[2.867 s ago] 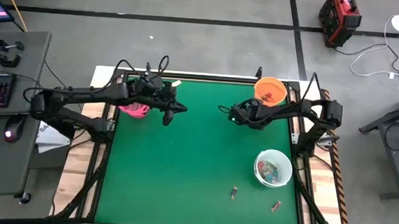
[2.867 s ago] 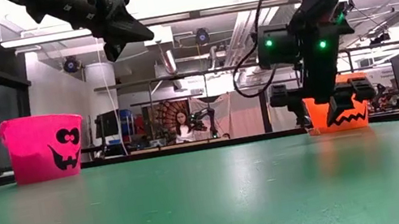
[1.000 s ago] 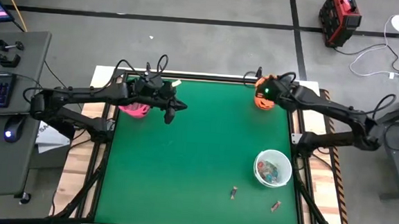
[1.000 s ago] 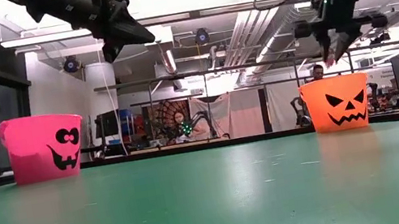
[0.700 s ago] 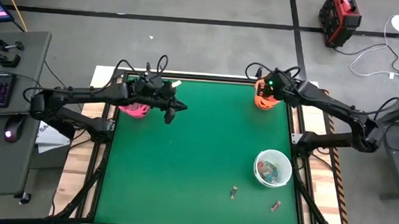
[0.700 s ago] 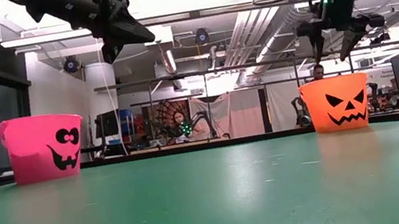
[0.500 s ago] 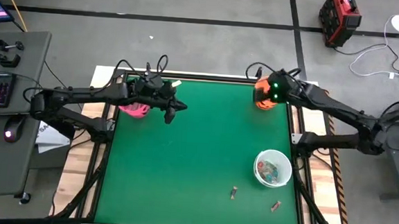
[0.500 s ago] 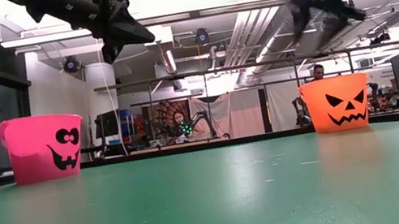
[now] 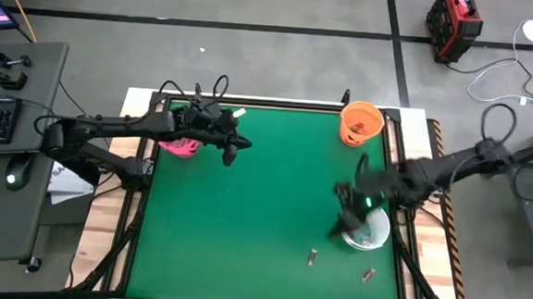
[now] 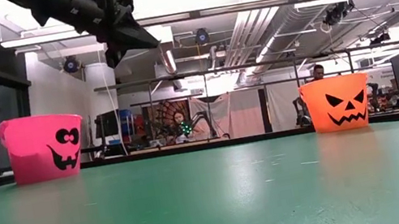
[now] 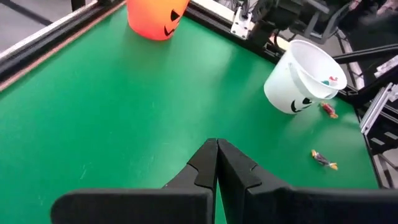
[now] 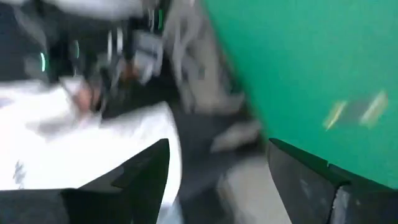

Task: Sort candy by brand, put in halloween buckets
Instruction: Put the pink candy into the orange bucket

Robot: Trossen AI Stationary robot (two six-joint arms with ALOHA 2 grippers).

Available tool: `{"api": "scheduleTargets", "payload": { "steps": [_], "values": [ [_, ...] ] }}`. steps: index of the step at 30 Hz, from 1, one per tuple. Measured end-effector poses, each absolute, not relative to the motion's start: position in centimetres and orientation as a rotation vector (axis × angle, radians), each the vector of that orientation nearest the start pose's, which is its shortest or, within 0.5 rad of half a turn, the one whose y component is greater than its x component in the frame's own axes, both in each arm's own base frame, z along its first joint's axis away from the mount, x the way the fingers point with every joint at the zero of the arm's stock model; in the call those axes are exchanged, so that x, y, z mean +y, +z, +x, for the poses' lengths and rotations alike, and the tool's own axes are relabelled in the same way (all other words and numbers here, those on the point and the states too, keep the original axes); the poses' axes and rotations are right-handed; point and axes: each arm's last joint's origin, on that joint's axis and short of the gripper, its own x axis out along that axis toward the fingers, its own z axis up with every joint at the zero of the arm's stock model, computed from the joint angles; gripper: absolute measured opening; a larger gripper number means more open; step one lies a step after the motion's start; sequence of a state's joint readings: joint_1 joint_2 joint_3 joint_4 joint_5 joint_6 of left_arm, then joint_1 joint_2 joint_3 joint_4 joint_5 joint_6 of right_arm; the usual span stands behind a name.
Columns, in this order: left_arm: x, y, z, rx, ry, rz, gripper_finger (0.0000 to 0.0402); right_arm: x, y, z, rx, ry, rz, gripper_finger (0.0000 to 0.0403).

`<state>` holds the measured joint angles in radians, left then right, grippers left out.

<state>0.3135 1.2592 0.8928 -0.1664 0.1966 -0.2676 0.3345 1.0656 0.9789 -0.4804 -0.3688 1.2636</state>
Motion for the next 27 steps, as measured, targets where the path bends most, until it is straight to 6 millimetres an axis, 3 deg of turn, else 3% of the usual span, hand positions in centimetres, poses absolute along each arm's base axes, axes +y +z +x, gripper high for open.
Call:
{"api": "scheduleTargets", "payload": {
  "steps": [6, 12, 17, 21, 27],
  "values": [
    [7.9, 27.3, 26.1, 0.501, 0.188, -0.415, 0.0000, 15.6, 32.9, 17.8, 1.218, 0.306, 1.329, 0.0259],
    [7.9, 27.3, 26.1, 0.502, 0.186, -0.416, 0.0000, 20.3, 31.8, 15.7, 1.366, 0.109, 1.421, 0.0259],
    [7.9, 27.3, 26.1, 0.503, 0.186, -0.416, 0.0000, 22.3, 28.0, 15.1, 1.541, -0.224, 1.351, 0.0259],
    [7.9, 27.3, 26.1, 0.503, 0.186, -0.416, 0.0000, 23.4, 26.1, 15.1, 1.605, -0.307, 1.279, 0.0259],
    [7.9, 27.3, 26.1, 0.503, 0.186, -0.417, 0.0000, 23.5, 23.0, 15.6, 1.613, -0.566, 1.176, 0.0259]
  ]
}}
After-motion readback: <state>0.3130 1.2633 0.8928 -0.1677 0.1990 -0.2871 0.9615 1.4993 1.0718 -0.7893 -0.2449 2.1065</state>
